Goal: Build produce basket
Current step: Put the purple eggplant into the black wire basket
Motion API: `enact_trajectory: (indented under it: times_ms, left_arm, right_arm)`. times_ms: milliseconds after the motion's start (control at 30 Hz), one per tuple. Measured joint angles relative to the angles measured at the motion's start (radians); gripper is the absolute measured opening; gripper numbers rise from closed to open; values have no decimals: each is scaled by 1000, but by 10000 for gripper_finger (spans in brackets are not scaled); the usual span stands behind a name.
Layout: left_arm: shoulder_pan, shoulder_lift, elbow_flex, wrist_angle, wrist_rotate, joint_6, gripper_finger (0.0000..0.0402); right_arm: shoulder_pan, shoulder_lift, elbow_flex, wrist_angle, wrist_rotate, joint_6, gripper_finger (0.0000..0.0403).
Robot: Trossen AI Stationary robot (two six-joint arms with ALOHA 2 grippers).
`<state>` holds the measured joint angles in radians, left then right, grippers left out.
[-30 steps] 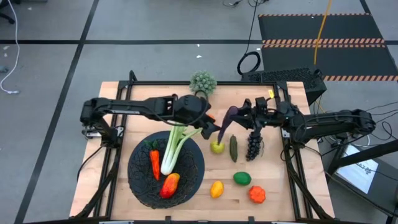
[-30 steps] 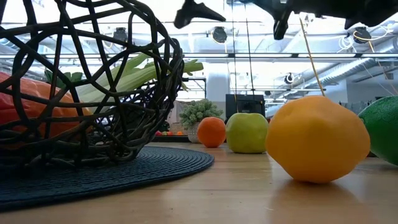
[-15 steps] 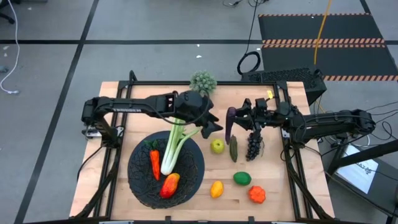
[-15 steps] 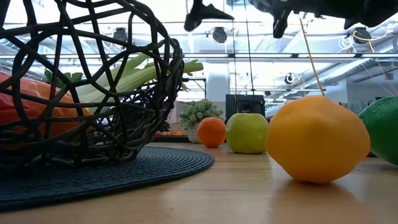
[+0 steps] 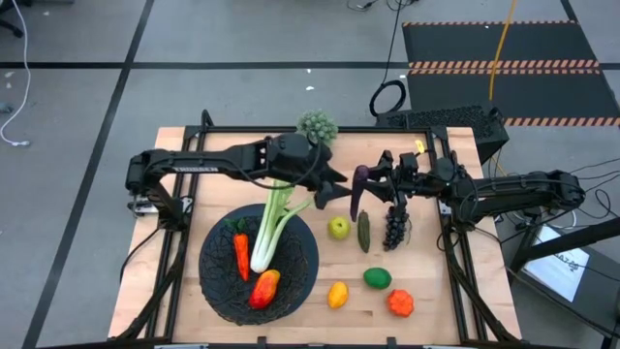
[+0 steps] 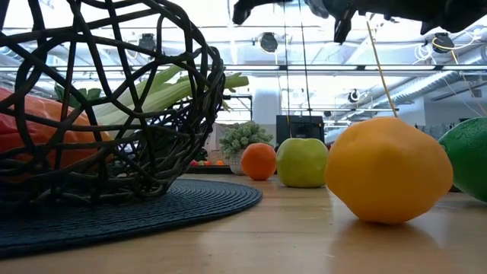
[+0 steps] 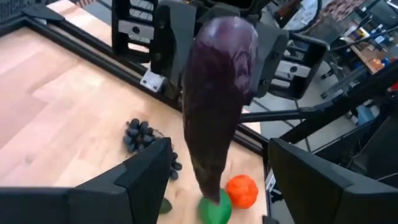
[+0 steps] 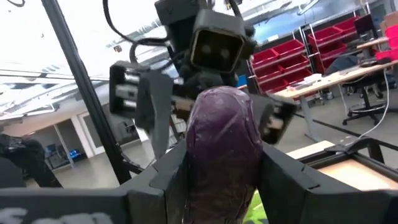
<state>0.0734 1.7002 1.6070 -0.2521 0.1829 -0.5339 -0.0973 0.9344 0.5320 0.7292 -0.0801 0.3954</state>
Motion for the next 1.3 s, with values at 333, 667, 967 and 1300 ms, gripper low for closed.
enact_trajectory:
  times_ms: [333,667,967,1300]
  left_arm:
    - [-4,90,0,204,-31,5,266]
    - [-2,93,0,224,-10,35,160]
    - [-9,93,0,216,19,-35,211]
    - [-14,93,0,152,9,19,236]
  right_arm:
    - [-4,0,0,2,1,4,153]
    - [-4,-5,0,8,-4,19,153]
    - [-3,-4,0,12,-2,59,148]
    - [-4,-5,0,27,31,56,149]
